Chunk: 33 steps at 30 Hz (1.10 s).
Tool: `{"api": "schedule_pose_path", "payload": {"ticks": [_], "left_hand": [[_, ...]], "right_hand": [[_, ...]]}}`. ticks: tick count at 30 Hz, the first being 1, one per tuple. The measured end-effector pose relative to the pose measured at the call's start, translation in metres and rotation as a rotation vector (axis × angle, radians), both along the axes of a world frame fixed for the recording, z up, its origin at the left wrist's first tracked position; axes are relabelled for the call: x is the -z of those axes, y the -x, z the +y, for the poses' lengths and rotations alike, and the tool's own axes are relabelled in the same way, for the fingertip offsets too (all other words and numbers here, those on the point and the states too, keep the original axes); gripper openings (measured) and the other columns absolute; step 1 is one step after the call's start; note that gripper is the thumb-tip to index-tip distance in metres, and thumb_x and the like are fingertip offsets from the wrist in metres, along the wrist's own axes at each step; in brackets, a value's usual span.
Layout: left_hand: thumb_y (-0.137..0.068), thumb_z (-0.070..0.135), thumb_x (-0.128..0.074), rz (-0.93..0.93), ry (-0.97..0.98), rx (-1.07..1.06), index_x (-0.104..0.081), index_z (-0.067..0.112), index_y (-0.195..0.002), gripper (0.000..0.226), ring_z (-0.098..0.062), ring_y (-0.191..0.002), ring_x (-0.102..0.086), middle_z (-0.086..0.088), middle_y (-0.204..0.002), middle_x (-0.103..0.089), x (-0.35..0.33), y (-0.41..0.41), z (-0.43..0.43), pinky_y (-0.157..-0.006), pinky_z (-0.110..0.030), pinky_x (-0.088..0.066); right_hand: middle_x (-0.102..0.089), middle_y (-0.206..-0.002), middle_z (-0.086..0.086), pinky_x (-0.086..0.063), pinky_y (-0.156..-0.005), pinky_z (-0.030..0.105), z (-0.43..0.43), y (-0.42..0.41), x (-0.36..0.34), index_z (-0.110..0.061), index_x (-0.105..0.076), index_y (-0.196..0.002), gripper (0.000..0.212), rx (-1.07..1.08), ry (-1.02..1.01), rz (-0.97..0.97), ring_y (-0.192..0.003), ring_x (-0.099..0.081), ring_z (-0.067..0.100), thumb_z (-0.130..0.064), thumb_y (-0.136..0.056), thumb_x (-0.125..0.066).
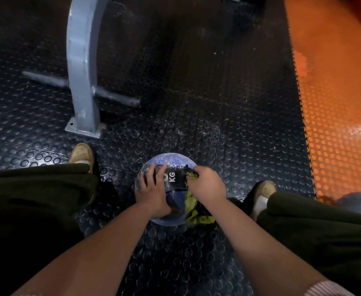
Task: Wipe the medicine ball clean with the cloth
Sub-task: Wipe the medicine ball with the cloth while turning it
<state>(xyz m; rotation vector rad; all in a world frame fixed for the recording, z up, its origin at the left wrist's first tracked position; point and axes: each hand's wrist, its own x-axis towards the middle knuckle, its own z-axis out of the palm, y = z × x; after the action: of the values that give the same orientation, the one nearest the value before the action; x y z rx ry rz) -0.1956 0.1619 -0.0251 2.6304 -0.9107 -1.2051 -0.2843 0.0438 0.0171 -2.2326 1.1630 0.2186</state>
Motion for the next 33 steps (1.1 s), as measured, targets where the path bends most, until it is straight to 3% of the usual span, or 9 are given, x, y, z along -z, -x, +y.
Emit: {"api": "schedule_pose_path", "payload": {"ticks": [4,9,13,17,19,22,27,30,33], "left_hand": [[-0.081,0.043,-0.073,-0.005,-0.006,0.039,0.027,0.036,-0.145,0.119,-0.038,-0.143,0.022,0.001,-0.151,0.034,0.003,0.011,0.004,-0.118,-0.055,-0.005],[-0.081,0.014,-0.066,-0.012,0.003,0.022,0.024,0.041,-0.145,0.114,-0.035,-0.144,0.024,0.002,-0.153,0.034,-0.002,0.014,0.001,-0.118,-0.056,-0.004],[-0.081,0.015,-0.067,-0.002,0.017,0.04,0.023,0.043,-0.145,0.114,-0.034,-0.144,0.025,0.002,-0.154,0.034,-0.007,0.01,-0.001,-0.118,-0.058,-0.003],[-0.081,0.026,-0.072,0.022,0.017,0.043,0.023,0.041,-0.146,0.116,-0.035,-0.144,0.025,0.002,-0.154,0.034,-0.004,0.01,0.001,-0.117,-0.058,-0.005],[-0.079,0.042,-0.073,0.031,0.036,0.037,0.016,0.039,-0.148,0.113,-0.035,-0.145,0.02,0.001,-0.155,0.028,-0.004,0.008,0.003,-0.117,-0.057,-0.006],[-0.073,0.04,-0.077,-0.027,0.113,-0.005,-0.002,0.037,-0.147,0.106,-0.032,-0.146,0.008,-0.002,-0.156,0.011,-0.005,0.005,0.005,-0.117,-0.058,-0.005],[-0.076,0.026,-0.078,0.076,0.078,-0.126,0.024,0.037,-0.147,0.125,-0.032,-0.145,0.022,0.004,-0.154,0.035,0.001,0.001,0.004,-0.117,-0.058,-0.004],[-0.083,0.019,-0.07,0.083,0.074,-0.12,0.027,0.036,-0.146,0.117,-0.035,-0.145,0.023,0.001,-0.154,0.037,0.004,0.002,0.004,-0.117,-0.055,-0.005],[-0.083,0.031,-0.073,0.054,0.083,-0.093,0.028,0.035,-0.146,0.119,-0.037,-0.145,0.021,-0.002,-0.155,0.034,0.007,0.004,0.005,-0.117,-0.054,-0.006]], "right_hand": [[-0.063,-0.096,0.006,-0.046,-0.061,0.031,-0.013,-0.013,0.006,-0.022,-0.064,-0.102,0.019,0.049,-0.012,0.008,-0.08,-0.061,0.027,-0.023,-0.089,-0.051],[-0.064,-0.108,0.001,-0.044,-0.065,0.028,0.012,0.007,0.009,-0.026,-0.065,-0.113,0.025,0.071,-0.005,-0.053,-0.09,-0.062,0.022,-0.027,-0.09,-0.054],[-0.061,-0.122,-0.004,-0.049,-0.077,0.029,0.033,0.023,0.009,-0.028,-0.063,-0.121,0.034,-0.033,-0.004,-0.08,-0.104,-0.06,0.019,-0.026,-0.088,-0.056],[-0.061,-0.117,0.0,-0.047,-0.071,0.03,0.011,0.012,0.005,-0.028,-0.061,-0.12,0.031,0.036,0.023,-0.044,-0.098,-0.061,0.022,-0.026,-0.091,-0.052],[-0.06,-0.12,0.003,-0.048,-0.07,0.03,-0.002,0.007,0.005,-0.026,-0.056,-0.128,0.036,0.102,0.019,-0.006,-0.098,-0.06,0.024,-0.026,-0.092,-0.05],[-0.064,-0.111,0.005,-0.048,-0.068,0.031,-0.004,0.006,0.004,-0.023,-0.052,-0.132,0.039,0.125,-0.019,0.022,-0.092,-0.062,0.025,-0.026,-0.094,-0.051],[-0.063,-0.083,0.002,-0.046,-0.06,0.03,0.003,0.004,0.002,-0.022,-0.062,-0.114,0.025,0.178,-0.034,-0.037,-0.076,-0.061,0.024,-0.025,-0.091,-0.054],[-0.066,-0.098,0.001,-0.045,-0.061,0.028,0.016,-0.009,-0.003,-0.026,-0.066,-0.108,0.023,0.078,-0.004,-0.046,-0.084,-0.062,0.023,-0.022,-0.089,-0.053],[-0.059,-0.11,0.003,-0.045,-0.066,0.031,0.023,-0.022,-0.007,-0.021,-0.064,-0.11,0.026,-0.116,0.039,0.01,-0.091,-0.061,0.027,-0.017,-0.088,-0.051]]}}
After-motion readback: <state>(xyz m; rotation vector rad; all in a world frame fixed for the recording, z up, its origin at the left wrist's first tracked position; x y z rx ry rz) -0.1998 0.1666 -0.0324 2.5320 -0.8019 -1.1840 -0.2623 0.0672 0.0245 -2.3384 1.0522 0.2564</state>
